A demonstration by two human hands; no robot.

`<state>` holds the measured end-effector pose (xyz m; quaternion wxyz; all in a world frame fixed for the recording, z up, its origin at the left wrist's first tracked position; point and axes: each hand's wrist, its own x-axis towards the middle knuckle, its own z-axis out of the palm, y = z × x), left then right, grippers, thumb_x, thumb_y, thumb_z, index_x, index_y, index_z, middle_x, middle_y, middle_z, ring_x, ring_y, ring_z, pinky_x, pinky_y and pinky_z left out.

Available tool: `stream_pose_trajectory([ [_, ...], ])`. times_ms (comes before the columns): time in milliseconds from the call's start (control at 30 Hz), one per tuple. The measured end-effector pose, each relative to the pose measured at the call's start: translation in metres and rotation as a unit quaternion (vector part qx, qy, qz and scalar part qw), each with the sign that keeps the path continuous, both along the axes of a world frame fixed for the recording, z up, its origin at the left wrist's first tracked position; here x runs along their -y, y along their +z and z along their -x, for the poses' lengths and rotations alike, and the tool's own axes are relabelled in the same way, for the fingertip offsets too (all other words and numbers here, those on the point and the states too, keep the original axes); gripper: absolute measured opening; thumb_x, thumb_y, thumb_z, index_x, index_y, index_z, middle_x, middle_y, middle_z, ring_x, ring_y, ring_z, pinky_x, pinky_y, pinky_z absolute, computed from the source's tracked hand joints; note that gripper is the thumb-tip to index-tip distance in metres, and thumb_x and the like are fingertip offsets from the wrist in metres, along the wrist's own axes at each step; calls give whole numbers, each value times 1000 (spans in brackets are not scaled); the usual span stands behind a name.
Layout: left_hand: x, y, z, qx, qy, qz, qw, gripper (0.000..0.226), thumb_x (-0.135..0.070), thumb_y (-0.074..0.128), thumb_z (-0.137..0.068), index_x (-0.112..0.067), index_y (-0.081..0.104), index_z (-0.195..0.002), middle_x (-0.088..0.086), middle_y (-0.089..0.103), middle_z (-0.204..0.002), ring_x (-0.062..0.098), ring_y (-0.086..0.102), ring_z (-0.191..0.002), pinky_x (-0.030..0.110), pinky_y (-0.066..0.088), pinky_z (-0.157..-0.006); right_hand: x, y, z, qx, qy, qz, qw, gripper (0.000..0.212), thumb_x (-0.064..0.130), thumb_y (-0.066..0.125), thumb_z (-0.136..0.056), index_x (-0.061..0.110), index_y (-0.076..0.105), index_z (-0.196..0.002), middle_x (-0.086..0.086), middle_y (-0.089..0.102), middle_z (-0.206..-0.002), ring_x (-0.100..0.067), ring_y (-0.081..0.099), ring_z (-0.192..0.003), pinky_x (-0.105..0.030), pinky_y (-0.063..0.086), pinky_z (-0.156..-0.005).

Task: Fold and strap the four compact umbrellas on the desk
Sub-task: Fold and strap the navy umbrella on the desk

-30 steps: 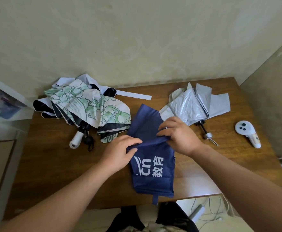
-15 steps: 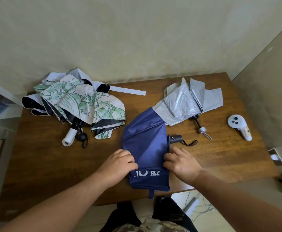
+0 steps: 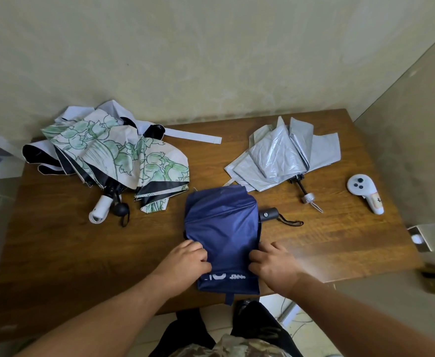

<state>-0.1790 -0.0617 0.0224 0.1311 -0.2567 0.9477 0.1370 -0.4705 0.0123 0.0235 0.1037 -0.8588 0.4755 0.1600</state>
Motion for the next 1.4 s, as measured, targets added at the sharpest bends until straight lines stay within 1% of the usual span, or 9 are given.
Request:
stream_pose_trajectory([
  [133,-2,-7,-1,11,-11,-3,1000,28,-31,91,-63,-37,78,-87,-14,62,-80,14,60,-85,30,57,-83,6,12,-15,-33,-36,-142,989,49,25,71,-86,33,60,-133,4,58,-132,-30,50,-123,-48,45,-97],
  [367,-5,-7,6,12,-25,16,999,17,-32,86,-70,-35,78,-85,-12,66,-83,16,61,-87,33,57,-85,26,21,-62,87,-20,9,996,53,29,76,-76,23,65,-128,-9,49,-148,-37,49,-135,-48,49,-103],
  [533,-1,-5,4,34,-25,3,999,18,-31,82,-75,-38,79,-91,-15,68,-83,16,61,-89,33,55,-89,33,1,-59,-4,-61,-86,994,81,27,54,-101,32,4,-166,2,-29,-169,-36,-26,-155,-63,2,-125],
  [667,3,-5,-2,53,-23,-21,998,22,-27,73,-81,-39,79,-99,-14,69,-87,17,59,-93,34,50,-93,11,-12,-37,-31,-76,-133,988,85,32,45,-106,39,-18,-161,8,-48,-159,-32,-36,-151,-62,4,-126],
  [933,14,7,9,0,26,-60,998,39,-19,53,-90,-33,72,-121,-9,69,-113,20,56,-110,38,46,-102,-7,-16,-31,-31,-113,-197,973,77,36,41,-105,47,-12,-160,4,-36,-166,-28,-31,-153,-61,5,-125],
  [1100,22,13,38,50,42,-112,992,40,-27,45,-106,-33,54,-144,1,55,-135,28,50,-124,45,48,-101,17,-4,-27,95,-210,-191,954,52,28,45,-99,37,49,-149,-1,31,-167,-31,29,-153,-47,31,-121],
  [1167,20,5,40,84,48,-150,984,40,-33,48,-107,-34,54,-147,1,50,-138,29,48,-128,45,48,-101,31,9,-19,195,-363,-155,898,34,21,49,-100,32,70,-124,0,66,-135,-23,62,-121,-34,49,-100],
  [1267,20,2,40,56,92,-175,979,41,-36,50,-106,-35,56,-146,-5,48,-145,23,46,-132,42,45,-107,60,28,-5,325,-533,-38,780,14,21,57,-100,28,69,-98,4,73,-97,-20,66,-89,-31,48,-76],
  [1400,23,9,32,0,136,-191,972,39,-37,51,-105,-37,59,-143,-14,51,-148,14,45,-135,36,41,-112,104,45,-7,409,-551,-58,725,34,48,53,-101,30,60,-130,10,69,-105,-17,64,-104,-38,51,-94],
])
